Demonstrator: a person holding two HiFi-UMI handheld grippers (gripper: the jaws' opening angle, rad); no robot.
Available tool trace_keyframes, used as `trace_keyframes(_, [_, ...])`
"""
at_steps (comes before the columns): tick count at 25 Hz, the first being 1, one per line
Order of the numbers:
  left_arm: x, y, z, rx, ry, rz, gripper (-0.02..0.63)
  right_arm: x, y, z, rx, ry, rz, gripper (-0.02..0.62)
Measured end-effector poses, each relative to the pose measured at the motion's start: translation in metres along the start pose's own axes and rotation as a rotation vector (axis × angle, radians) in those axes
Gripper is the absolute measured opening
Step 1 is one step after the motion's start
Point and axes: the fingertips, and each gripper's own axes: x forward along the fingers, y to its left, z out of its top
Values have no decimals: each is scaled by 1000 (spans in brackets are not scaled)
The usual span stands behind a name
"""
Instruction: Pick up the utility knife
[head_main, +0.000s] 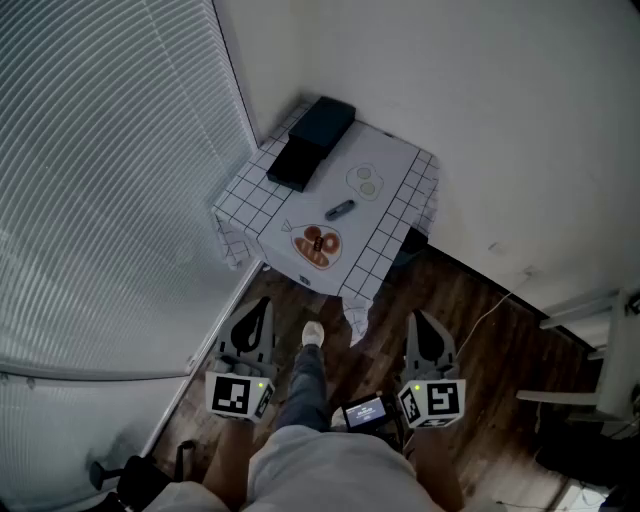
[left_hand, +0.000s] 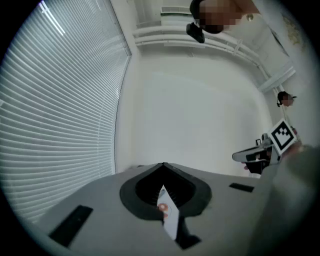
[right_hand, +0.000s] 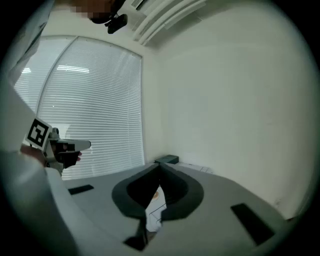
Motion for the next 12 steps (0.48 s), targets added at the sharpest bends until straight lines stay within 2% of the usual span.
trace_keyframes(4, [-77, -28, -7, -38, 42, 0, 7, -80, 48, 5, 38, 19, 18, 6])
trace_keyframes(9, [-114, -45, -9, -75, 56, -11, 7, -111, 76, 8, 22, -11, 35, 6])
trace_keyframes(12, [-125, -51, -1, -75, 26, -34, 6, -119, 83, 19, -18, -27, 54, 6])
